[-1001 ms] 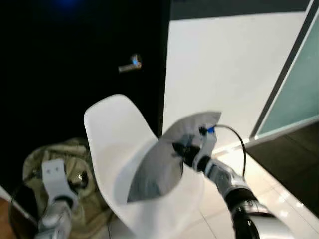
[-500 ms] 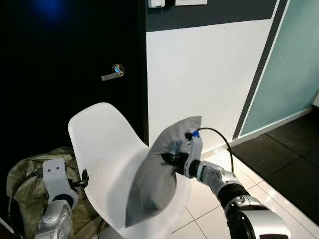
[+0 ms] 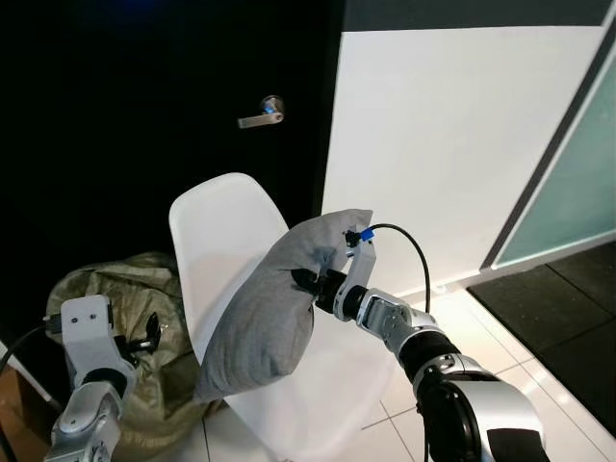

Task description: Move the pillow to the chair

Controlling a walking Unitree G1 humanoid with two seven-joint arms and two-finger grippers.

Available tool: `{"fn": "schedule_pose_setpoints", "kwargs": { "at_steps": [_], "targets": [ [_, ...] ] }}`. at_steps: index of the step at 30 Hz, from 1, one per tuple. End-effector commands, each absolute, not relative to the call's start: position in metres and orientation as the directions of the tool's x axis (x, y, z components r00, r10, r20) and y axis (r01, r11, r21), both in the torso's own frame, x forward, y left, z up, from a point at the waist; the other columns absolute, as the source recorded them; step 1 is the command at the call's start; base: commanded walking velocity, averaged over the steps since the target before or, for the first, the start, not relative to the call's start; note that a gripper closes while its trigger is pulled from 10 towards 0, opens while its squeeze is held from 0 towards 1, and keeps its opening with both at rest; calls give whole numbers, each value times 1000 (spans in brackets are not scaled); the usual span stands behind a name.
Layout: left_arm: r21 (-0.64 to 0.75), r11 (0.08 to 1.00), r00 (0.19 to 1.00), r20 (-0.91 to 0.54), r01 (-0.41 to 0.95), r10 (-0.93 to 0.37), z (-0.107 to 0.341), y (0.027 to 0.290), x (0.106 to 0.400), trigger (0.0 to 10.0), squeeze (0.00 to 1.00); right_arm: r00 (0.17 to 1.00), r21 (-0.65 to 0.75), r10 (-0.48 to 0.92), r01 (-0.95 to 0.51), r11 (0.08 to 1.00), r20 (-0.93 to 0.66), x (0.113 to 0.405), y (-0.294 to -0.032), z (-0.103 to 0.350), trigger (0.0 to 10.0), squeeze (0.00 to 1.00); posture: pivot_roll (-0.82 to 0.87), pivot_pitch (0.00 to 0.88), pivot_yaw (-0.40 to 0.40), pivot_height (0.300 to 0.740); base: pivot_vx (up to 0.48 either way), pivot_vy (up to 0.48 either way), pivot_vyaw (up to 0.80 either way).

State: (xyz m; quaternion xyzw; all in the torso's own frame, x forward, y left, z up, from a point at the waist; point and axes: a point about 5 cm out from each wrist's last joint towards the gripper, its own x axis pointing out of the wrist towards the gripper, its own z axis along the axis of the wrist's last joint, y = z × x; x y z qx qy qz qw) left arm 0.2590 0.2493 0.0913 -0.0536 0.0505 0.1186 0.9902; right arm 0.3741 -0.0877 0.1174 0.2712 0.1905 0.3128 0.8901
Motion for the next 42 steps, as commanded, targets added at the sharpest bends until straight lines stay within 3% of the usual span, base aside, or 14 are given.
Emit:
{"fn": "schedule_pose_setpoints", "kwargs": {
  "at_steps": [1,16,19,28,38,42],
  "targets": [
    [-84,968,967,-117,-236,225,93,250,259,10000,0,757,591,646,-478,649,-98,381,-87,133,10000,0,3,87,-56,635,0,0,0],
    [-30,973,969,-102,-227,223,107,253,255,10000,0,824,536,539,-380,754,-174,384,-101,126,10000,0,16,135,-53,595,0,0,0],
    [-32,971,967,-106,-237,232,108,254,252,10000,0,856,460,441,-288,840,-269,383,-113,115,10000,0,17,142,-55,575,0,0,0],
    [-38,969,966,-100,-244,240,113,255,253,10000,0,833,337,344,-204,919,-434,374,-122,92,10000,0,18,150,-57,545,0,0,0],
    [-47,967,965,-94,-249,243,116,251,251,10000,0,812,419,358,-157,894,-461,371,-115,86,10000,0,36,151,-75,520,0,0,0],
    [-59,963,963,-85,-261,256,118,250,250,10000,0,831,528,433,-207,823,-349,379,-93,107,10000,0,42,147,-84,510,0,0,0]
  ]
}}
